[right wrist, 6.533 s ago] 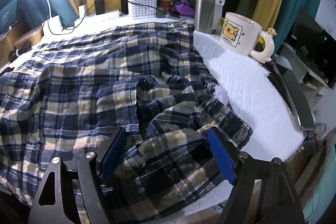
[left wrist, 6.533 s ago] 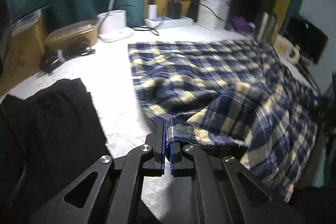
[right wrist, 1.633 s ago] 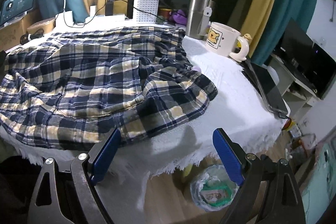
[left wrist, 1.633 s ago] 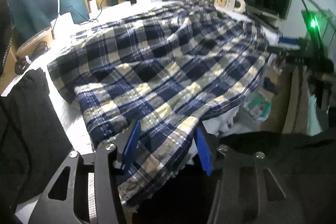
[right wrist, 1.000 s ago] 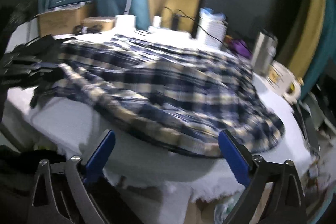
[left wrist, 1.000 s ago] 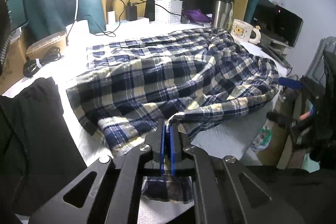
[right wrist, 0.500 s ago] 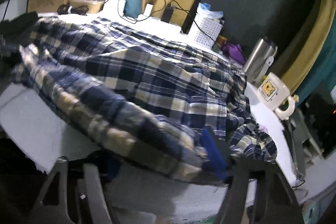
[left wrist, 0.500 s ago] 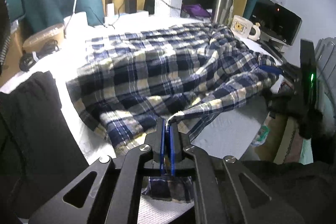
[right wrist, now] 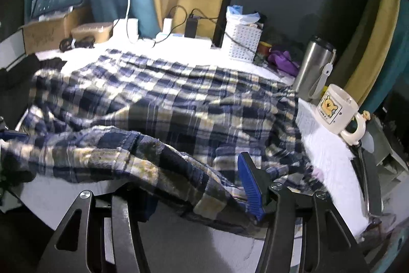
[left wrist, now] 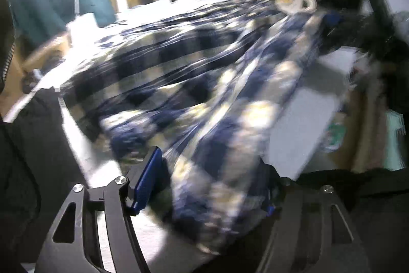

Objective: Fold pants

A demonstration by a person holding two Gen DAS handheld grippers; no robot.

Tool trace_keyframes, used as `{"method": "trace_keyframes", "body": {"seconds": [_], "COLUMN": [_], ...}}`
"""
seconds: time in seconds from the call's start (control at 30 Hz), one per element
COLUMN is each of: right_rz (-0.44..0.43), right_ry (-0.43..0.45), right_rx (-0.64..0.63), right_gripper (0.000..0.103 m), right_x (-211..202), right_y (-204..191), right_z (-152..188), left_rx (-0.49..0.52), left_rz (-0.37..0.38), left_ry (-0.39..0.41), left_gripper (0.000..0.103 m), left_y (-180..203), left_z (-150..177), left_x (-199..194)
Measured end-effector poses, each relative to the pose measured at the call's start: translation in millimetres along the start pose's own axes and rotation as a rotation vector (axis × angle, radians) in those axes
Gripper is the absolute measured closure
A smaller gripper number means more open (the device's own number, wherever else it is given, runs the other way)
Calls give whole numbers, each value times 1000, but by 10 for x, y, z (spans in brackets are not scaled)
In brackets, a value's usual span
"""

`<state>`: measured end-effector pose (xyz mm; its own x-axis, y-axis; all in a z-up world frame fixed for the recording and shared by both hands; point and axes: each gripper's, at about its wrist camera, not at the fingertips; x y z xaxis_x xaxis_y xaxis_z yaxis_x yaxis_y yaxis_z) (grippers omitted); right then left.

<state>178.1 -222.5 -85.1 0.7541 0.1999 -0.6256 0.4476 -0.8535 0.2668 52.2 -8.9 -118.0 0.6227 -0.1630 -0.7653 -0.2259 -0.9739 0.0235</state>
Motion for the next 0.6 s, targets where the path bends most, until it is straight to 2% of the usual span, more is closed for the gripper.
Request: {"method": "trace_keyframes", "body": {"seconds": [0.07,0.1,0.13,0.2,0.23,0.3,0.5,0.6], "right_rz": [6,8,8,2,4,28,146,177], "right_ry": [8,8,8,3,0,-1,-25,-30], "right_rx": [1,2,3,4,1,-18,-72,-67], "right_gripper": [44,44,44,44,44,44,44,44], "right_x": [-16,-14,-14,3,15,49,255,310], "right_y": [37,50,55,51,46,4,25,138], "right_z": [-31,-28,-16,32,58,128,351,441], "left_rx": [-2,-1,-4,-34,-42,-54,-55,-62], "left_rz": [-27,-40,-45,-45,-46,-57,-65,-68], "left_ry": [9,23,41,59,73,103,163,179], "left_gripper": [38,45,65,87,91,98,98,98], "left_y": [-41,-63,-92,-185,-217,-275,-337,-361], "left_z": [6,8,7,-5,-10,-34,-130,-168], "left_x": [-41,-76,-122,-217,-253,-350,-591,-645]}}
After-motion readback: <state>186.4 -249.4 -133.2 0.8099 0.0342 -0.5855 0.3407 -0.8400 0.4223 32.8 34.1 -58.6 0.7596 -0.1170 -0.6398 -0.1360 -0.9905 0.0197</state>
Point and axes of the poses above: each gripper's, at about its wrist camera, not at the fingertips, and x roughly the way its jaws point, y to its right, z to its underside, and after that the axes turned 5 degrees about z, right-handed
